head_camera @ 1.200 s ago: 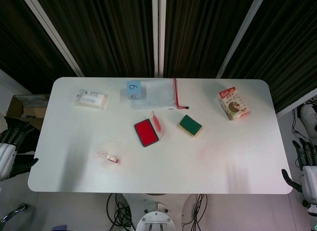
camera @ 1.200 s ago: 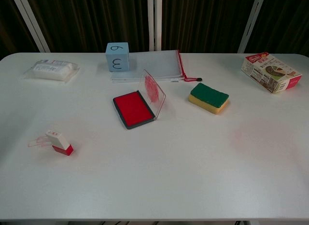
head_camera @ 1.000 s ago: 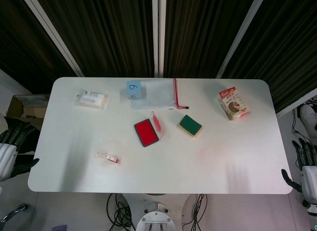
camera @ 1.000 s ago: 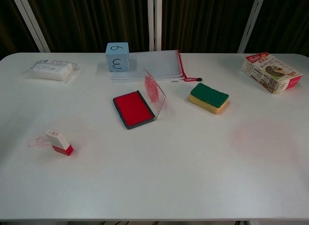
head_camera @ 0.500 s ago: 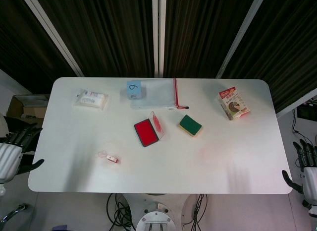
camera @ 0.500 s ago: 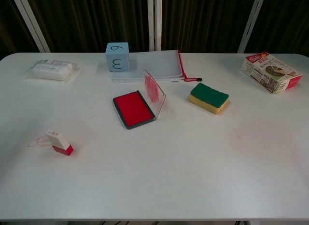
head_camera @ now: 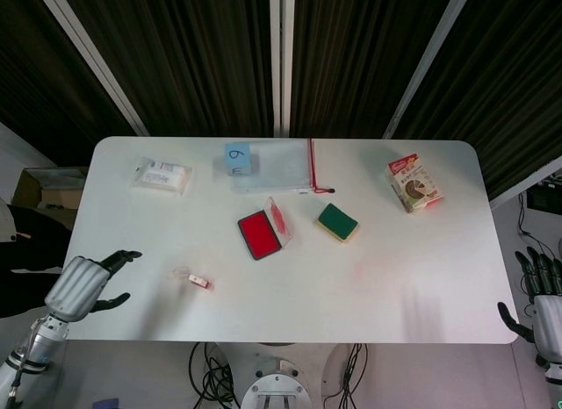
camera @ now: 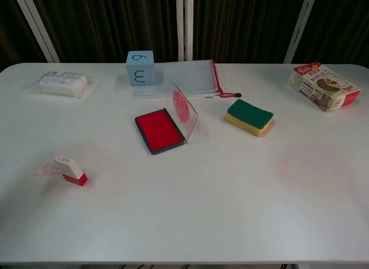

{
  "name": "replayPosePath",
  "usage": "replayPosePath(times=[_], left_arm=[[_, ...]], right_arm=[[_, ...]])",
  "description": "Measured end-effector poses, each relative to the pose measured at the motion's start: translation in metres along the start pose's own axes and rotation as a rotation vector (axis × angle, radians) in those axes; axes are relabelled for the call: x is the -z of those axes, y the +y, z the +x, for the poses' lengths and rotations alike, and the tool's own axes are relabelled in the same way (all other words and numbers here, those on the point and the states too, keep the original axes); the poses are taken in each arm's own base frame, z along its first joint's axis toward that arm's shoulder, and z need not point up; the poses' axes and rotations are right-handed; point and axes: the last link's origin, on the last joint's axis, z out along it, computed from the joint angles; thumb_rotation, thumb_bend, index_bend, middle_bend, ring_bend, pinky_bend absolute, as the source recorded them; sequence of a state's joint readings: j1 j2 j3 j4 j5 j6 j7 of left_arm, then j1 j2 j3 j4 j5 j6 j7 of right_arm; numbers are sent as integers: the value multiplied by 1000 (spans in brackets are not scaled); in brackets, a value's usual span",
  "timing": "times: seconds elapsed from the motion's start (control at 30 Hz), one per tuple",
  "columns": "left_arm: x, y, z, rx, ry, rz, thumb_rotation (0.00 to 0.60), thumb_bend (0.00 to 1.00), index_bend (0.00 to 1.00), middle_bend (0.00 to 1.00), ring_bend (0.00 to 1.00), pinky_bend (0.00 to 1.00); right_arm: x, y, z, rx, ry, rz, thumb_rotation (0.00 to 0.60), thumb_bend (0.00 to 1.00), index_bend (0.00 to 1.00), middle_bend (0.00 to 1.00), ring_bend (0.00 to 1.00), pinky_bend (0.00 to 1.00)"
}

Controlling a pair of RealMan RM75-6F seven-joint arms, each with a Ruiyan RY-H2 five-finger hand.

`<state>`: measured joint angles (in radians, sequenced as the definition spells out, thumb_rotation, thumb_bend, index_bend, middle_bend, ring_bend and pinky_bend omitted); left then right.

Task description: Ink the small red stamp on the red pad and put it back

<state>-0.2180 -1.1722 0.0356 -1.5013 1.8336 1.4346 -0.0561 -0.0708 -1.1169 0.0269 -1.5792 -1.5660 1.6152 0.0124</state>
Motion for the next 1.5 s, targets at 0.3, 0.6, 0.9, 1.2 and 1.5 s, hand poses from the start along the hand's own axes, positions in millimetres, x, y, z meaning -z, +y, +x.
replayPosePath(times=[0.3, 0.6, 0.9, 1.2, 1.5], left_arm=[[-46, 35, -54, -6, -52, -138, 600, 136, 216, 271, 928, 1000], [-77, 50, -89, -89, -110, -210, 600, 160, 248, 298, 929, 1000], [-87, 50, -107, -135, -141, -222, 600, 210, 294, 350, 932, 1000], [-94, 49, -115, -100, -147, -215, 600, 286, 369, 438, 936, 1000], [-94, 46, -119, -109, -157, -205, 600, 300, 468, 496, 942, 1000]], right_arm=[[4, 5, 4, 0, 8, -13, 600, 204, 0, 0, 0, 0], [7, 11, 5, -1, 6, -28, 600, 204, 0, 0, 0, 0], [6, 14, 5, 3, -3, -35, 600, 206, 0, 0, 0, 0], [7, 15, 6, 16, -28, -51, 600, 226, 0, 0, 0, 0], [7, 17, 7, 14, -24, -59, 600, 226, 0, 0, 0, 0]])
